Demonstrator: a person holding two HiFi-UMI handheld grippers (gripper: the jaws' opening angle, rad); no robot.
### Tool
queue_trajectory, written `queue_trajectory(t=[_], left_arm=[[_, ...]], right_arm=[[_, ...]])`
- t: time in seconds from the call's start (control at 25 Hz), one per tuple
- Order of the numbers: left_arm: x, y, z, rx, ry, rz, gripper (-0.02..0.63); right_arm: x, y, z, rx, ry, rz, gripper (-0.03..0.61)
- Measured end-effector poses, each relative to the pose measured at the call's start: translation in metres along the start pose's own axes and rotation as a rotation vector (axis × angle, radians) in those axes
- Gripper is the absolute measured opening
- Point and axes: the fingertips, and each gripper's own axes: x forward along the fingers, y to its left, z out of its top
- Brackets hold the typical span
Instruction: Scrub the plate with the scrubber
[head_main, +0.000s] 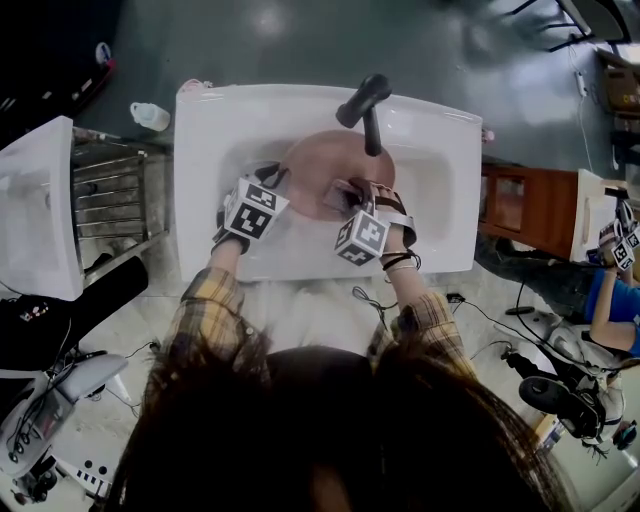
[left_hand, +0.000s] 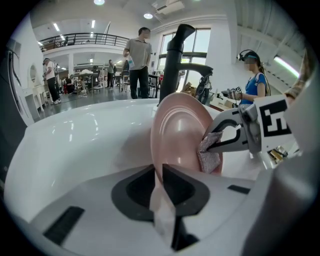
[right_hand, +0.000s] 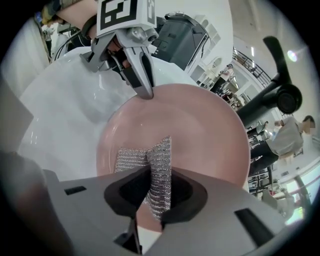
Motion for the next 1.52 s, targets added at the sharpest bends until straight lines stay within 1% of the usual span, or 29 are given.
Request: queue_trajectory(t=[0.12, 0.28, 0.44, 0.52, 0.6, 0.8, 1.0, 1.28, 1.52], left_arm=[[0.0, 0.002, 0.0, -0.001, 0.002, -0.005, 0.041], [-0.001, 0.002, 0.001, 0.002, 0.006, -0.01, 0.041], [-0.001, -0.001, 0.0, 0.016, 0.012, -0.018, 0.043], [-0.001, -0.003, -0.001, 0.023, 0.014, -0.021, 0.046], [-0.001, -0.004, -0.002, 0.022, 0.016, -0.02, 0.048], [-0.002, -0.003, -0.003, 0.014, 0.016, -0.018, 0.048], [-0.003, -0.003, -0.003, 0.003, 0.018, -0.023, 0.048], [-0.001, -0.001, -0.004, -0.004, 0.027, -0.019, 0.048], [0.0, -0.001, -0.005, -0.009, 0.031, -0.016, 0.048]], right_arm=[[-0.004, -0.015, -0.005, -0.005, 0.01, -0.037, 0.086], [-0.013, -0.043, -0.012, -0.01, 0.016, -0.111, 0.087], [-0.021, -0.073, -0.017, 0.021, 0.008, -0.184, 0.087], [-0.022, -0.083, -0.014, 0.042, -0.005, -0.204, 0.087], [-0.022, -0.09, -0.006, 0.037, -0.012, -0.227, 0.087], [-0.019, -0.095, 0.014, 0.053, -0.037, -0.267, 0.087], [-0.01, -0.076, 0.036, 0.047, -0.071, -0.247, 0.086], [0.0, -0.042, 0.058, 0.022, -0.098, -0.17, 0.086], [0.006, -0.015, 0.07, -0.016, -0.103, -0.108, 0.086]])
